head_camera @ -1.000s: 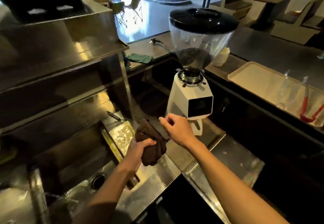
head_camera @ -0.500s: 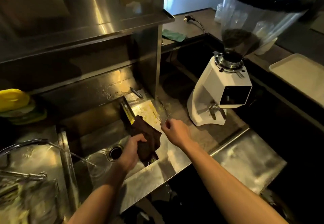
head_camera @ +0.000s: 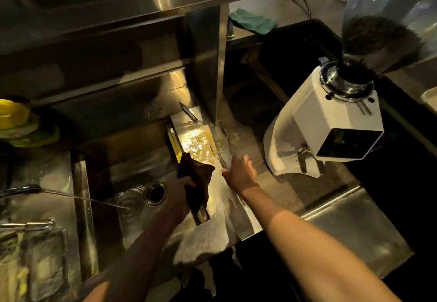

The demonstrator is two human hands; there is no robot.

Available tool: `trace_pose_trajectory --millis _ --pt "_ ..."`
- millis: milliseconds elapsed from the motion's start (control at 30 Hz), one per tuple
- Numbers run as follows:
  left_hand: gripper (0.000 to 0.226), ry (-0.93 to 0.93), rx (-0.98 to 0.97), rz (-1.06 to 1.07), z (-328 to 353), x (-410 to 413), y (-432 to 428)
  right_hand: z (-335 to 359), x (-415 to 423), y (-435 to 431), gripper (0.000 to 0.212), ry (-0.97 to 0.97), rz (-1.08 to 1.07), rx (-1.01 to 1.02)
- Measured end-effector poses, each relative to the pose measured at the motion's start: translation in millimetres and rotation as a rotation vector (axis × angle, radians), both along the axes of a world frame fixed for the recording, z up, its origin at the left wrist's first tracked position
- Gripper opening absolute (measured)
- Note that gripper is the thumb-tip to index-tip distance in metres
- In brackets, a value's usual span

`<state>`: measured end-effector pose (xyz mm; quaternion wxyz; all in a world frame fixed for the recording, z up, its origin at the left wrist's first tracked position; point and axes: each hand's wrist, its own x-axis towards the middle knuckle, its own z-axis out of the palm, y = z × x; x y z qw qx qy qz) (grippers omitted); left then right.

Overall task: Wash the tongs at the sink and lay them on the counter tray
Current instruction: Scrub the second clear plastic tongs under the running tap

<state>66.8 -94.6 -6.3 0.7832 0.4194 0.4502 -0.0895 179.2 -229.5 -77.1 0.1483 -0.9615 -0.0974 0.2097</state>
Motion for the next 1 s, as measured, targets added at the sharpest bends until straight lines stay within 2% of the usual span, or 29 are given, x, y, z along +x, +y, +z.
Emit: trace_pose_trajectory --millis 67,133,233,333,400,500,633,800,933,1000 --pt "0.021 -0.010 -0.035 0.029 -5.3 9.7 -0.4 -14.1 10.6 -2.2 0.058 0.033 0.026 -0.029" --pt "0.027 -0.028 -0.070 0.058 -9.4 15.7 -1.2 -26.1 16.8 -3.5 0.062 0.066 0.043 -0.047" --pt "0.038 -0.058 -0.125 0.063 -18.8 20.1 1.3 -47.6 19.8 -6.8 0.045 0.040 0.098 -0.064" --pt "0.045 -0.082 -0.184 0.069 -20.1 19.0 5.4 -54.4 18.4 -7.8 0.027 0.004 0.099 0.002" --pt "0.048 -0.123 -0.189 0.091 -18.3 14.9 10.9 -54.0 16.7 -4.4 0.029 0.022 0.139 0.051" --pt "0.043 -0.160 -0.191 0.190 -16.4 9.1 23.1 -50.2 12.4 3.5 0.041 0.079 0.086 0.163" --pt "0.042 -0.201 -0.237 0.279 -20.6 -8.7 56.7 -34.2 4.1 27.3 0.029 0.112 0.287 0.157" --pt "0.036 -0.276 -0.232 0.401 -14.5 -47.2 109.1 -9.6 -20.0 75.6 0.014 0.187 0.390 0.365" --pt "0.038 -0.280 -0.218 0.512 -13.7 -84.8 155.7 7.8 -52.1 126.4 0.023 0.238 0.350 0.499" --pt "0.044 -0.310 -0.216 0.538 -12.9 -102.3 174.0 19.2 -70.1 150.2 0.035 0.246 0.389 0.523"
